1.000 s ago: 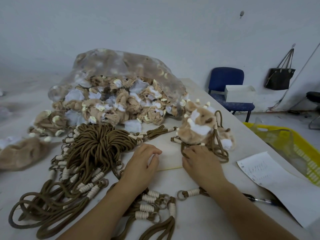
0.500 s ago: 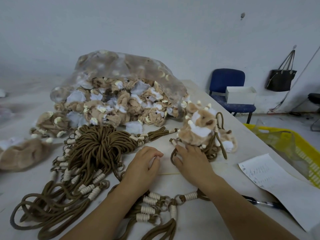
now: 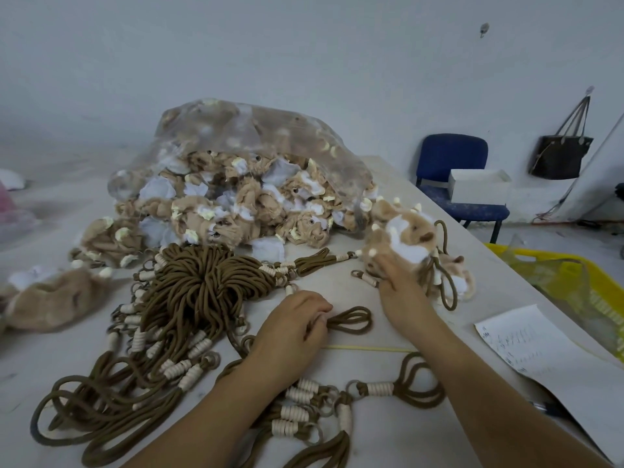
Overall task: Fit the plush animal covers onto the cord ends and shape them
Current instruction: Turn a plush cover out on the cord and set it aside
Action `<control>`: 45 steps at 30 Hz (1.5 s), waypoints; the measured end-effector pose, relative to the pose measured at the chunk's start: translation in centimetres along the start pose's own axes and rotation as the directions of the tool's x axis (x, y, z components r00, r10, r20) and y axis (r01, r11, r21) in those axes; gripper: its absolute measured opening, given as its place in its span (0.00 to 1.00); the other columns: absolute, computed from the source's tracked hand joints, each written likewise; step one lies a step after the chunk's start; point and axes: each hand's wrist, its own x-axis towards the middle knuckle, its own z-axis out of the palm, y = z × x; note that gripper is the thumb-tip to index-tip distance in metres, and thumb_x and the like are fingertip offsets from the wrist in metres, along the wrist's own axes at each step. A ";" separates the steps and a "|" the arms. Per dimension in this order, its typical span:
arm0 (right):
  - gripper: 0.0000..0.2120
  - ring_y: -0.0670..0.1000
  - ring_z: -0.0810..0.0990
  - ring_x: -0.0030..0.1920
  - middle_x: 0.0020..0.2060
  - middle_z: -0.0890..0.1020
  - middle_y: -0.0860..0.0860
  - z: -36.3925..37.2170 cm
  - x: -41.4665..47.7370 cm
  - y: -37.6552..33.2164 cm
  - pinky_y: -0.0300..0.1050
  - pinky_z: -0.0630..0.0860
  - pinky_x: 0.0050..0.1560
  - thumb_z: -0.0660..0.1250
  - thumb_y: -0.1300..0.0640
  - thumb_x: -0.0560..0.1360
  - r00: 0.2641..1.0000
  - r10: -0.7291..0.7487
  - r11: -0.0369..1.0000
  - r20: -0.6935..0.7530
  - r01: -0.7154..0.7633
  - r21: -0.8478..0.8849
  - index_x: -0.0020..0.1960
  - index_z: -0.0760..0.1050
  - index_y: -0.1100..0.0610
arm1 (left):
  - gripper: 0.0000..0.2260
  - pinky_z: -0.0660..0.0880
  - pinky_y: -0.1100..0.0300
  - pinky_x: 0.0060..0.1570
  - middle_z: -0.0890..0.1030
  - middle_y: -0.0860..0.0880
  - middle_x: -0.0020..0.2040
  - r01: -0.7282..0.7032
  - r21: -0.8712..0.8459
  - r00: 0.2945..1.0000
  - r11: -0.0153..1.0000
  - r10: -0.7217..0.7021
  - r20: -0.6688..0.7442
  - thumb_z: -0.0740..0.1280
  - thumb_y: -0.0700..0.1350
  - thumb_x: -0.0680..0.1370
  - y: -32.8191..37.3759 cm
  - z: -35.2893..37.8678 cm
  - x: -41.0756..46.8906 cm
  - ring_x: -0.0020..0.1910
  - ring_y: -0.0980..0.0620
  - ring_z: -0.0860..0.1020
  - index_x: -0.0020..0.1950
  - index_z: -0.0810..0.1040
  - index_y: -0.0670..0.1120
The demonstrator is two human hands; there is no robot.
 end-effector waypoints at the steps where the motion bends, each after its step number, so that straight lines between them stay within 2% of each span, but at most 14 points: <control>1: 0.25 0.39 0.57 0.69 0.75 0.60 0.48 -0.3 0.1 0.3 0.17 0.45 0.59 0.52 0.68 0.80 1.000 0.000 1.000 -0.023 0.000 0.030 0.75 0.62 0.54 | 0.11 0.65 0.72 0.59 0.77 0.52 0.59 -0.006 0.005 1.000 1.000 0.006 0.006 0.62 0.41 0.81 0.0 0.0 0.0 0.59 0.56 0.73 0.60 0.80 0.45; 4: 0.26 0.40 0.56 0.70 0.75 0.61 0.47 -0.6 0.3 1.0 0.20 0.48 0.58 0.51 0.67 0.80 0.998 0.033 0.990 -0.058 -0.025 0.136 0.76 0.61 0.51 | 0.11 0.68 0.59 0.61 0.77 0.52 0.60 -0.012 0.034 0.999 0.999 0.011 0.043 0.62 0.42 0.81 0.2 0.2 0.6 0.60 0.55 0.72 0.61 0.80 0.45; 12: 0.26 0.42 0.59 0.71 0.75 0.62 0.49 0.9 -0.1 1.5 0.16 0.51 0.58 0.52 0.69 0.79 0.985 0.035 0.976 -0.169 0.003 0.217 0.75 0.62 0.54 | 0.16 0.69 0.49 0.62 0.75 0.44 0.65 -0.216 0.246 0.945 0.945 0.139 0.296 0.59 0.42 0.79 2.5 4.1 6.8 0.64 0.44 0.70 0.65 0.74 0.41; 17: 0.27 0.36 0.53 0.69 0.77 0.54 0.46 0.9 0.2 1.6 0.14 0.48 0.57 0.51 0.69 0.80 0.980 0.071 0.960 -0.185 -0.016 0.280 0.76 0.59 0.53 | 0.26 0.56 0.51 0.73 0.62 0.45 0.76 -0.245 0.291 0.911 0.925 0.117 0.395 0.61 0.48 0.80 3.0 7.9 9.2 0.76 0.47 0.57 0.77 0.61 0.44; 19: 0.28 0.34 0.51 0.69 0.78 0.51 0.45 0.7 0.0 1.9 0.18 0.49 0.60 0.51 0.69 0.80 0.975 0.078 0.957 -0.207 -0.015 0.289 0.76 0.58 0.51 | 0.23 0.60 0.51 0.70 0.66 0.45 0.73 -0.252 0.301 0.913 0.920 0.123 0.388 0.60 0.50 0.81 2.6 8.4 9.1 0.73 0.46 0.61 0.75 0.65 0.45; 23: 0.29 0.41 0.48 0.75 0.78 0.48 0.46 0.1 0.0 2.7 0.31 0.49 0.68 0.53 0.67 0.79 0.959 0.107 0.956 -0.262 -0.027 0.293 0.76 0.57 0.46 | 0.18 0.67 0.52 0.52 0.77 0.43 0.52 -0.232 0.396 0.961 0.888 0.147 0.234 0.56 0.53 0.82 1.0 6.3 9.2 0.52 0.43 0.75 0.54 0.79 0.42; 26: 0.29 0.50 0.57 0.74 0.76 0.51 0.47 0.3 0.1 2.9 0.46 0.59 0.72 0.56 0.65 0.79 0.949 0.111 0.961 -0.297 -0.026 0.277 0.77 0.56 0.47 | 0.16 0.65 0.52 0.57 0.78 0.45 0.54 -0.147 0.564 0.984 0.813 0.063 0.165 0.54 0.51 0.82 -1.2 4.2 9.4 0.55 0.45 0.75 0.54 0.78 0.43; 28: 0.31 0.51 0.68 0.65 0.73 0.54 0.49 0.6 0.2 2.8 0.42 0.67 0.63 0.59 0.65 0.78 0.947 0.110 0.966 -0.301 -0.031 0.256 0.77 0.55 0.47 | 0.15 0.65 0.52 0.56 0.77 0.45 0.54 -0.193 0.547 0.977 0.814 0.108 0.185 0.56 0.49 0.82 -1.2 4.4 9.5 0.55 0.44 0.74 0.54 0.78 0.42; 31: 0.29 0.48 0.72 0.52 0.62 0.61 0.50 0.9 0.4 2.8 0.35 0.67 0.54 0.62 0.65 0.78 0.943 0.079 0.981 -0.324 -0.016 0.193 0.75 0.61 0.49 | 0.13 0.67 0.51 0.49 0.78 0.43 0.51 -0.328 0.388 0.931 0.861 0.224 0.289 0.58 0.46 0.81 0.7 6.5 9.5 0.52 0.41 0.74 0.52 0.78 0.40; 35: 0.11 0.52 0.73 0.51 0.57 0.71 0.57 1.2 0.8 3.4 0.35 0.64 0.50 0.62 0.62 0.79 0.942 0.077 0.996 -0.326 -0.059 0.066 0.60 0.77 0.59 | 0.16 0.68 0.51 0.55 0.77 0.43 0.59 -0.301 0.308 0.925 0.903 0.197 0.326 0.56 0.48 0.82 1.2 8.1 9.9 0.58 0.44 0.73 0.64 0.75 0.42; 38: 0.07 0.49 0.74 0.48 0.53 0.76 0.58 0.9 1.1 4.0 0.36 0.68 0.48 0.60 0.61 0.80 0.927 0.109 0.987 -0.358 -0.057 0.153 0.52 0.77 0.59 | 0.17 0.67 0.51 0.57 0.75 0.43 0.64 -0.308 0.293 0.922 0.905 0.207 0.328 0.56 0.49 0.83 0.9 8.0 10.1 0.62 0.44 0.71 0.67 0.73 0.42; 40: 0.07 0.49 0.80 0.49 0.53 0.78 0.55 0.5 1.0 3.5 0.35 0.77 0.47 0.58 0.61 0.81 0.902 0.206 0.879 -0.380 0.000 0.478 0.49 0.75 0.55 | 0.18 0.68 0.50 0.59 0.70 0.44 0.70 -0.337 0.283 0.916 0.898 0.242 0.322 0.57 0.49 0.82 0.7 8.1 10.3 0.66 0.44 0.69 0.69 0.71 0.43; 42: 0.09 0.46 0.83 0.48 0.51 0.80 0.52 0.1 0.8 3.2 0.33 0.78 0.45 0.56 0.61 0.82 0.865 0.294 0.678 -0.407 0.111 0.726 0.48 0.73 0.52 | 0.17 0.69 0.50 0.56 0.68 0.44 0.71 -0.394 0.262 0.899 0.881 0.311 0.308 0.59 0.48 0.81 1.2 8.2 10.7 0.62 0.42 0.71 0.69 0.72 0.43; 45: 0.08 0.49 0.84 0.50 0.49 0.81 0.53 -0.5 0.7 3.1 0.37 0.80 0.47 0.55 0.61 0.83 0.816 0.364 0.527 -0.449 0.217 0.821 0.50 0.70 0.52 | 0.11 0.66 0.53 0.43 0.74 0.42 0.57 -0.466 0.250 0.880 0.849 0.413 0.236 0.60 0.44 0.79 2.3 8.5 11.4 0.47 0.41 0.74 0.54 0.78 0.40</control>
